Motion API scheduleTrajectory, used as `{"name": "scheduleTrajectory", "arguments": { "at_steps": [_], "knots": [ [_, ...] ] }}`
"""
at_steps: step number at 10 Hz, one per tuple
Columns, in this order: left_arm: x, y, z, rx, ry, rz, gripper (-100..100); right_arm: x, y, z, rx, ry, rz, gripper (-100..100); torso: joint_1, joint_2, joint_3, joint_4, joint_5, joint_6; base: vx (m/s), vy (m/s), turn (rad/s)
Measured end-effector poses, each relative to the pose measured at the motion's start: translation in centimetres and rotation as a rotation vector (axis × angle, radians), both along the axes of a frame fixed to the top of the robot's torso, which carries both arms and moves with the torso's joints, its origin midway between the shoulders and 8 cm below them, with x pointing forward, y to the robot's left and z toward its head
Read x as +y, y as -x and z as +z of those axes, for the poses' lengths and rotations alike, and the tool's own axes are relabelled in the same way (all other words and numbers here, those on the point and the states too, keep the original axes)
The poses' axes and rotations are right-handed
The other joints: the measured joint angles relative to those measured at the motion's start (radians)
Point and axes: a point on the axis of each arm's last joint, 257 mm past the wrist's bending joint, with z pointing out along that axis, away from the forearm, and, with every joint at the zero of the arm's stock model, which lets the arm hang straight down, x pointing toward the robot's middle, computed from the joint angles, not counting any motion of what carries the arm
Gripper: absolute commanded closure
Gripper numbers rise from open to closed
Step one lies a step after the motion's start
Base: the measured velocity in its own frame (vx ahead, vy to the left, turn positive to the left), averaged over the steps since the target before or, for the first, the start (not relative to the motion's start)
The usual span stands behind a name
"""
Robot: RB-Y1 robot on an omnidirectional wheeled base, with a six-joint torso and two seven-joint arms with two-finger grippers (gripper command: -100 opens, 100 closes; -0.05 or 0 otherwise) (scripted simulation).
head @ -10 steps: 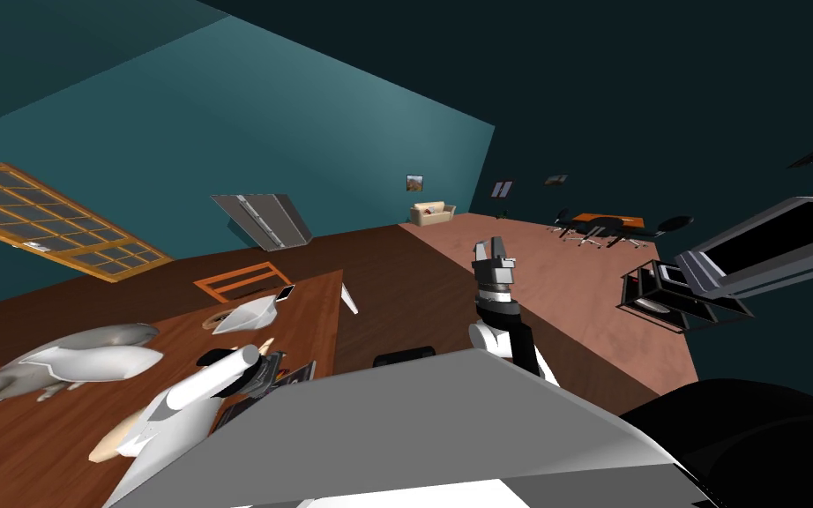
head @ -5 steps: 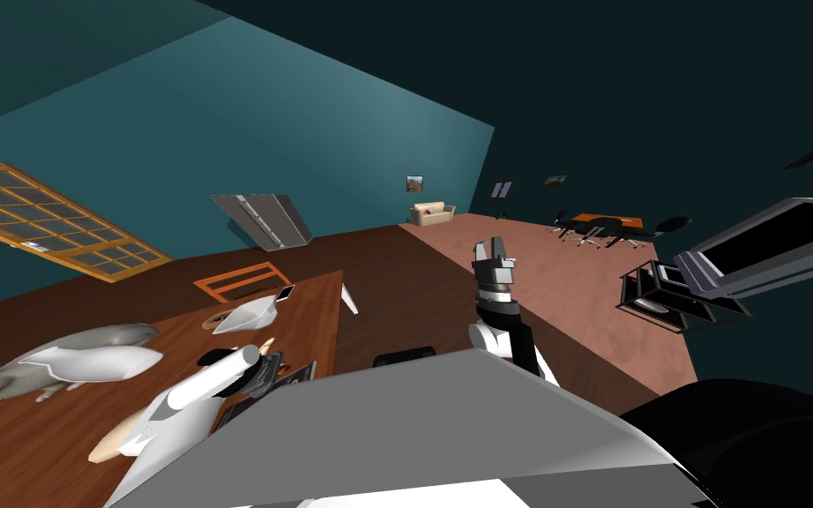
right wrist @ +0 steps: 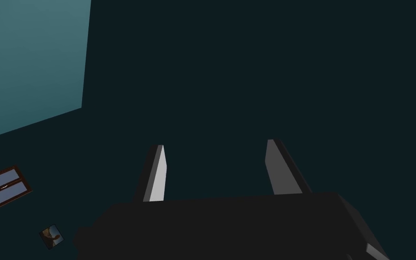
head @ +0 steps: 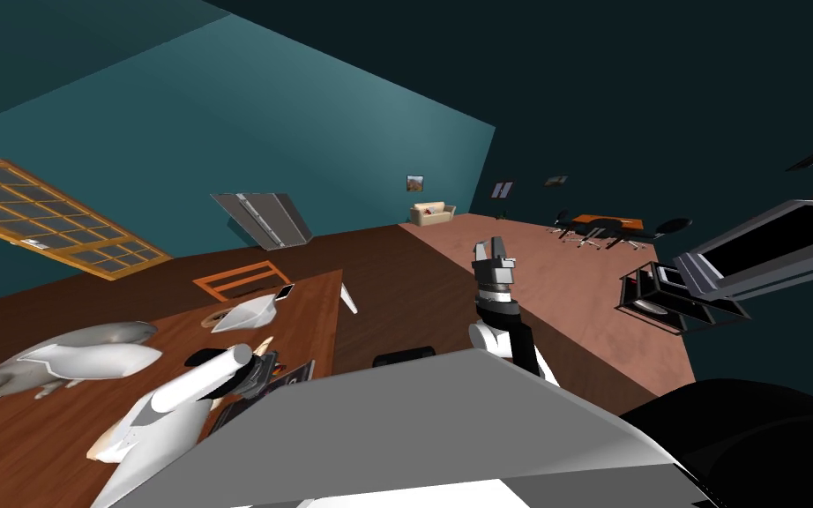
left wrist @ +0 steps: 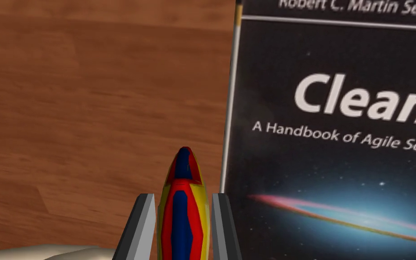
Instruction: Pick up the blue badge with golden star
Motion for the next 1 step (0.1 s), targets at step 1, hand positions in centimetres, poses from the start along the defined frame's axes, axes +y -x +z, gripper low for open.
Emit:
{"name": "scheduleTrajectory", "arguments": {
  "at_steps": [1],
  "knots": [
    [0.01, 0.04, 0.09, 0.002, 0.001, 0.000, 0, 0.00, 0.00, 0.00, 0.000, 0.000, 0.000, 0, 0.001, 0.000, 0.000, 0.000, 0.001, 0.000, 0.000, 0.000, 0.000]
  ]
}}
